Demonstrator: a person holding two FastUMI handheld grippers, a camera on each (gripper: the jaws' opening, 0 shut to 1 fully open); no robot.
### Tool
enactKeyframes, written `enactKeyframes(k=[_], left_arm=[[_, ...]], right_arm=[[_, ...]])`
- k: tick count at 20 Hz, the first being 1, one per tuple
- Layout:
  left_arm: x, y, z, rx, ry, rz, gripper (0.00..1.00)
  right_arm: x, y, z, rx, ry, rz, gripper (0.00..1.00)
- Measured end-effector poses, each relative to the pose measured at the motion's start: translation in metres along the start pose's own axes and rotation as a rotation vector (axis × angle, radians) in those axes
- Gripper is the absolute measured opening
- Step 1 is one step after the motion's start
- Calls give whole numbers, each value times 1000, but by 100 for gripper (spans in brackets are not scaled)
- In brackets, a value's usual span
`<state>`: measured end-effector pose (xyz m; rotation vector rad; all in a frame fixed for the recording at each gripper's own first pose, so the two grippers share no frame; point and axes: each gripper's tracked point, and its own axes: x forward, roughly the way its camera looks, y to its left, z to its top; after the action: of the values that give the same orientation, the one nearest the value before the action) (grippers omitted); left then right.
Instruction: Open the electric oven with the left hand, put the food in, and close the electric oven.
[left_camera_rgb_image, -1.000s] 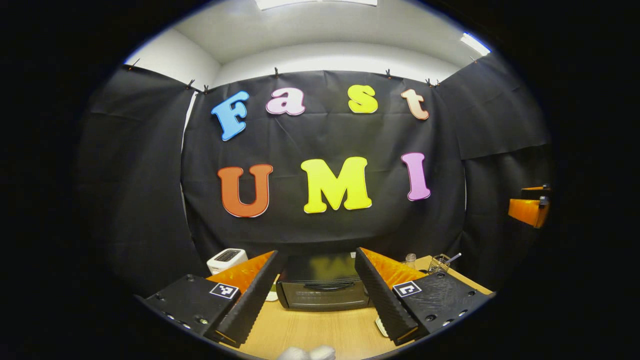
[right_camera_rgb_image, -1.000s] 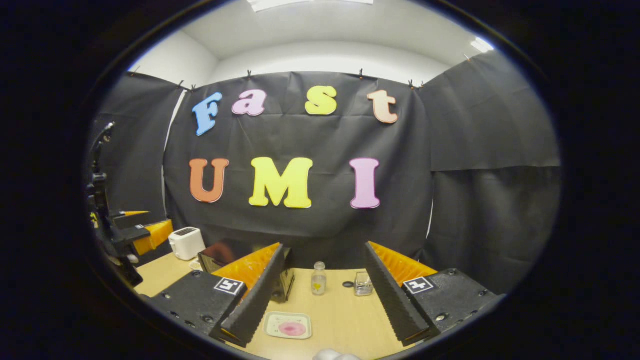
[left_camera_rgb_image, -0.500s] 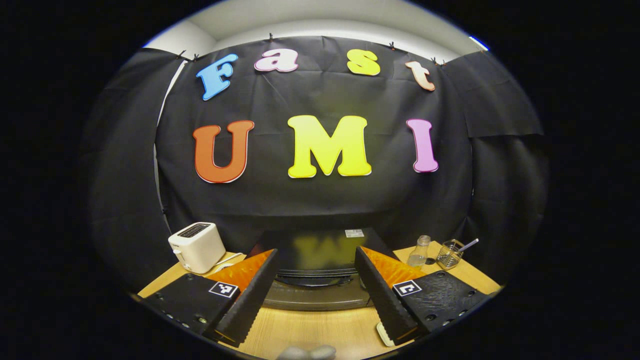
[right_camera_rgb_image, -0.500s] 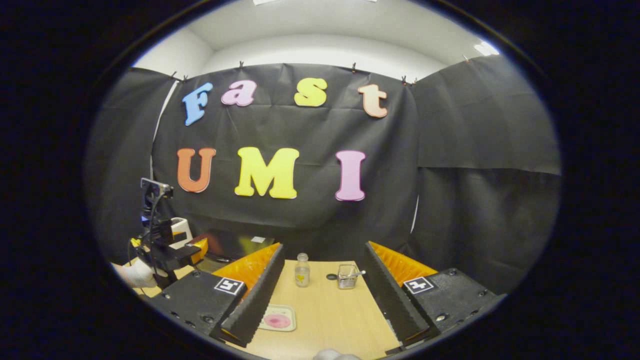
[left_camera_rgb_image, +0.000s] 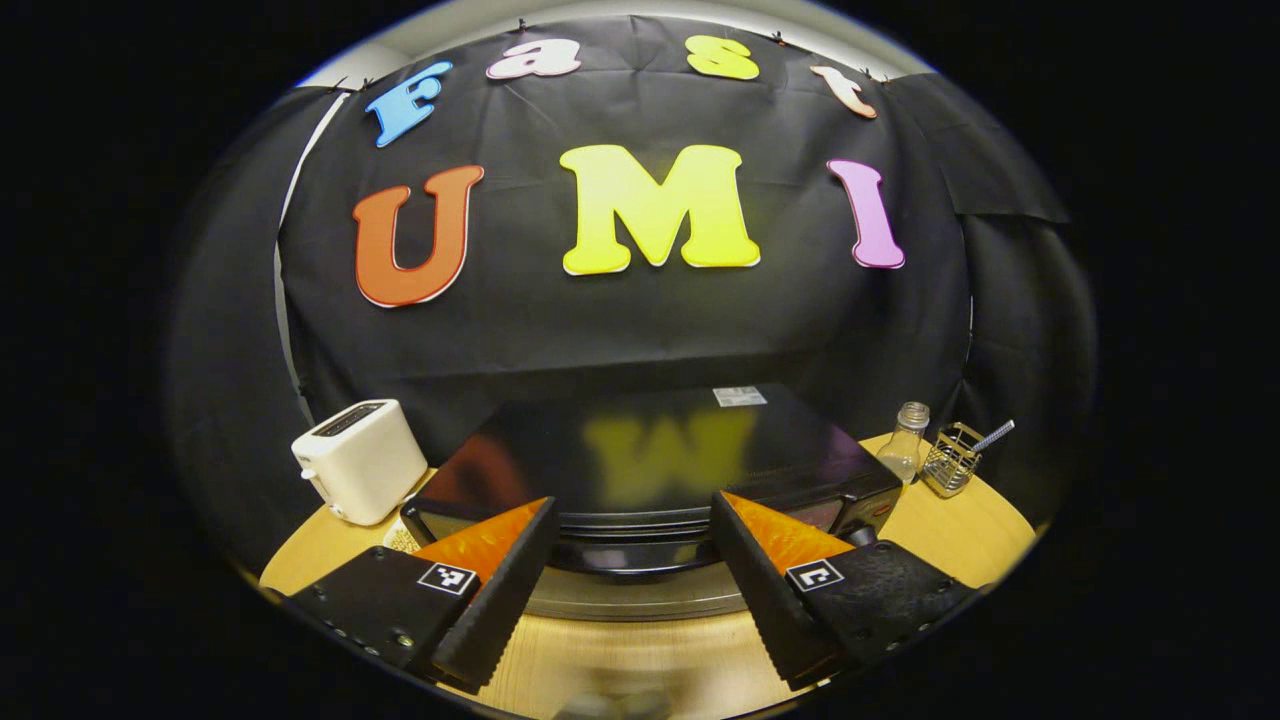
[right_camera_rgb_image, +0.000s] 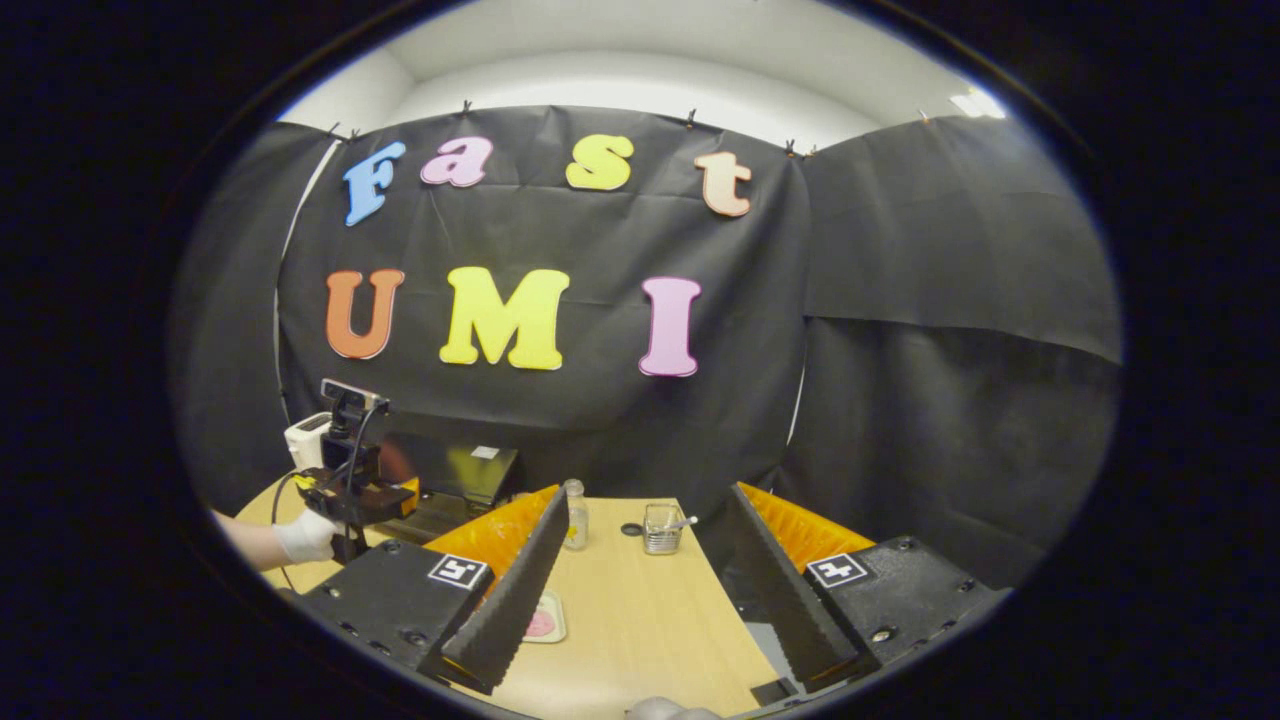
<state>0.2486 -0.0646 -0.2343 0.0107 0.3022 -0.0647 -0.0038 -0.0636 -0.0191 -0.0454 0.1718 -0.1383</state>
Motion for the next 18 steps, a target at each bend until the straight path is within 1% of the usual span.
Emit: enactKeyframes(k=[1,3,4,5,8,10,11,12,18], left_arm=[[2,0,5,6,-16,-5,98],[3,0,1,2,-8,-7,97],[2,0,1,5,-2,-7,97],[0,0,0,0,2,-7,97],[-7,0,-5,-8,26,-18,97],[-15,0,-8,-4,33,-28,98],[-20,0,-11,-4,38,-33,98],[-24,0,-15,-6,42,-36,98],[-56,-2,-38,1,65,-47,97]], right_arm=[[-1,0,-1,-2,-1,-2,96],[-3,1,-2,0,1,-4,96],[-5,2,-3,2,2,-3,100],[-5,2,-5,2,4,-4,96],[-7,6,-7,9,9,3,96],[-11,9,-8,12,7,11,96],[-14,11,-9,13,6,16,100],[-16,13,-10,13,4,22,96],[-27,19,-21,29,20,45,96]])
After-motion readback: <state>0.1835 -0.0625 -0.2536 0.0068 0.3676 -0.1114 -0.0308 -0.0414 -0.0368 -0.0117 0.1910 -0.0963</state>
